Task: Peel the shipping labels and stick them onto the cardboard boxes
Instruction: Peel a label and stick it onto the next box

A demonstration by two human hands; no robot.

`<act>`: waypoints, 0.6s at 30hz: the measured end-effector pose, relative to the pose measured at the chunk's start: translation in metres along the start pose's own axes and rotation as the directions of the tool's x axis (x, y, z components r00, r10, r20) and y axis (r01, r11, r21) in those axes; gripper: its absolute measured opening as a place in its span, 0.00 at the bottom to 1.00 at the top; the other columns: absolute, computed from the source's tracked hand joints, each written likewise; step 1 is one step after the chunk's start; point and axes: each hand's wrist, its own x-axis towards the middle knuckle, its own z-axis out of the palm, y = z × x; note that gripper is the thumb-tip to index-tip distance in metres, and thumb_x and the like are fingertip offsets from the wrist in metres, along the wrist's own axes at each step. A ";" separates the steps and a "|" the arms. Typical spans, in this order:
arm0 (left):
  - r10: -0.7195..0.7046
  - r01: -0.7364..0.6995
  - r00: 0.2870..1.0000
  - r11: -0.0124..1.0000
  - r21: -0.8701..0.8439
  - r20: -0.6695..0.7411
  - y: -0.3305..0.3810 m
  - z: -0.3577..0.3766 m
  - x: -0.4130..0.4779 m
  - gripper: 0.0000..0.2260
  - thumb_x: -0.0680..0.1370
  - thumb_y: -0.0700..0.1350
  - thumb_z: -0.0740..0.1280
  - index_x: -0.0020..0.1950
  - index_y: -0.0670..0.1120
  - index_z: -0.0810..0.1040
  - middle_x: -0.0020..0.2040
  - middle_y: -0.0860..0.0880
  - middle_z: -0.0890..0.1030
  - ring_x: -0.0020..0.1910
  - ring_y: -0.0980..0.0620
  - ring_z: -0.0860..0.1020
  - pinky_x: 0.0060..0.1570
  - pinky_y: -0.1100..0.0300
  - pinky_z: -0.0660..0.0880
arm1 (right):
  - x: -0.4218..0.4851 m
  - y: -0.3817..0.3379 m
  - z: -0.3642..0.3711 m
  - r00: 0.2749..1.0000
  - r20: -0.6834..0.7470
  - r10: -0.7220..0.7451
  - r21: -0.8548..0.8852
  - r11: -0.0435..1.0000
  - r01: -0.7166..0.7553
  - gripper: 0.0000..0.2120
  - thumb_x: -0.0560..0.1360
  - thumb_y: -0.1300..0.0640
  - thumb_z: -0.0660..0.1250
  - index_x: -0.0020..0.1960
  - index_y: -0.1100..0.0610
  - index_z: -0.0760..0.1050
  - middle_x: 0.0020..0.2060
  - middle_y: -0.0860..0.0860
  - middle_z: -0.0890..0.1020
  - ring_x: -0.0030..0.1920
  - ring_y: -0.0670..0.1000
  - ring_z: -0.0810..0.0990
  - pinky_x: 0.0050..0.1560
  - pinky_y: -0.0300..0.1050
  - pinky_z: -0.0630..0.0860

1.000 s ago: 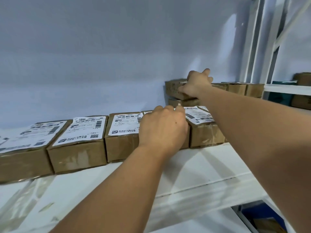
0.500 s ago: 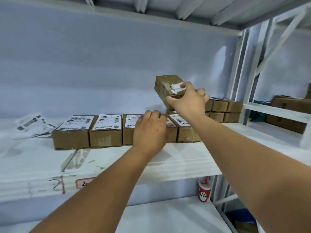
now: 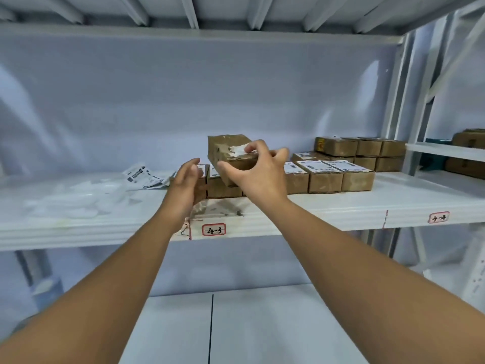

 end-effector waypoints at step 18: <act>0.047 -0.007 0.992 0.950 0.313 -0.119 -0.014 -0.069 -0.040 0.21 0.73 0.61 0.67 0.63 0.55 0.74 0.52 0.53 0.81 0.52 0.53 0.78 0.49 0.61 0.71 | -0.034 -0.001 0.046 0.894 0.444 -0.053 0.338 0.934 -0.113 0.23 0.70 0.49 0.74 0.63 0.47 0.73 0.61 0.48 0.75 0.60 0.43 0.73 0.62 0.39 0.71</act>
